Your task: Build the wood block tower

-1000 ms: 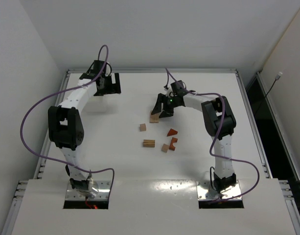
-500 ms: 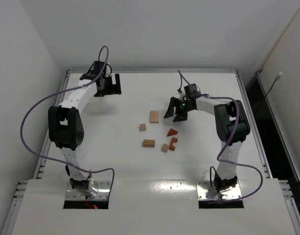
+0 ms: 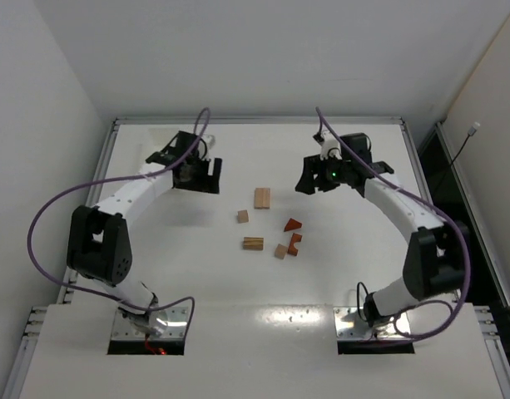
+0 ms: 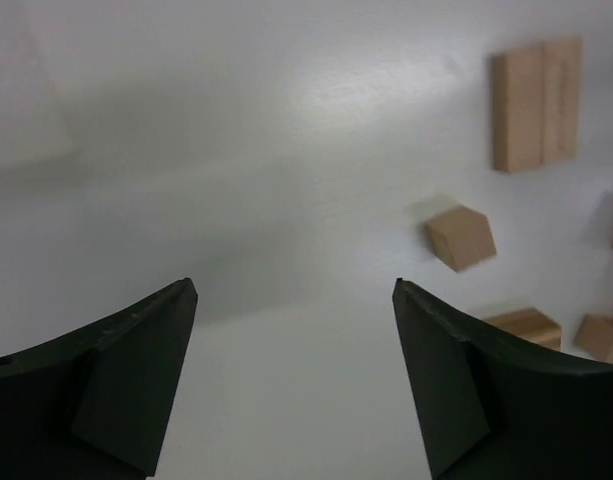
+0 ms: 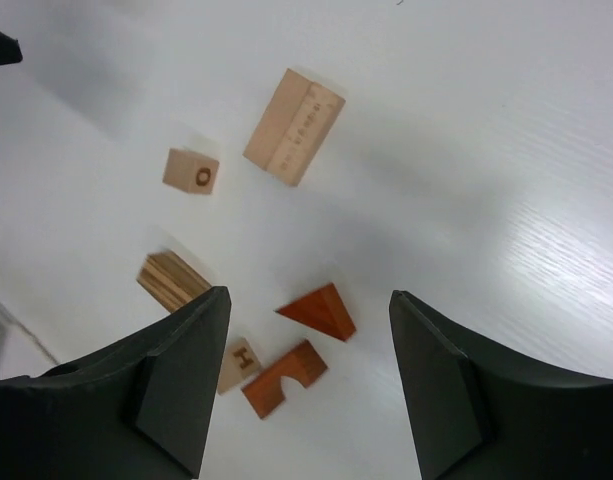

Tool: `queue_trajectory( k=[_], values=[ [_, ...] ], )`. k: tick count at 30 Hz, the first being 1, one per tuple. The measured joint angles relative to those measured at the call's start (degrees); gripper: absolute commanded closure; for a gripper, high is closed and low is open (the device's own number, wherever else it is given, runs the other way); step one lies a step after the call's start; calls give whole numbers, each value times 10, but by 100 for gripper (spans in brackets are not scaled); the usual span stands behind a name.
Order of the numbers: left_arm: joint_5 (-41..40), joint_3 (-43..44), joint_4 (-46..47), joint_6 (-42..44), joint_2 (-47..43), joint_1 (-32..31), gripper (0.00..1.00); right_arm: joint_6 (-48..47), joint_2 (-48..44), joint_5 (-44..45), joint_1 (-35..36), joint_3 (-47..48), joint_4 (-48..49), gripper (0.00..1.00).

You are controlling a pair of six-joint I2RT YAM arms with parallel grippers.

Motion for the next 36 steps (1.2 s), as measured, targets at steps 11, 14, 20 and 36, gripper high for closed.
queue_trajectory(
  k=[11,14,20,36],
  values=[
    [14,0,-62,117,49,-202,35,-167,-204,80,-21,-142,-79,38],
    [6,27,-79,133,79,-207,35,-181,-239,87,-34,-162,-94,38],
    [-33,70,-80,167,114,-213,35,-191,-270,96,-64,-171,-106,38],
    [-83,117,-71,253,179,-243,48,-197,-269,94,-104,-172,-119,38]
  ],
)
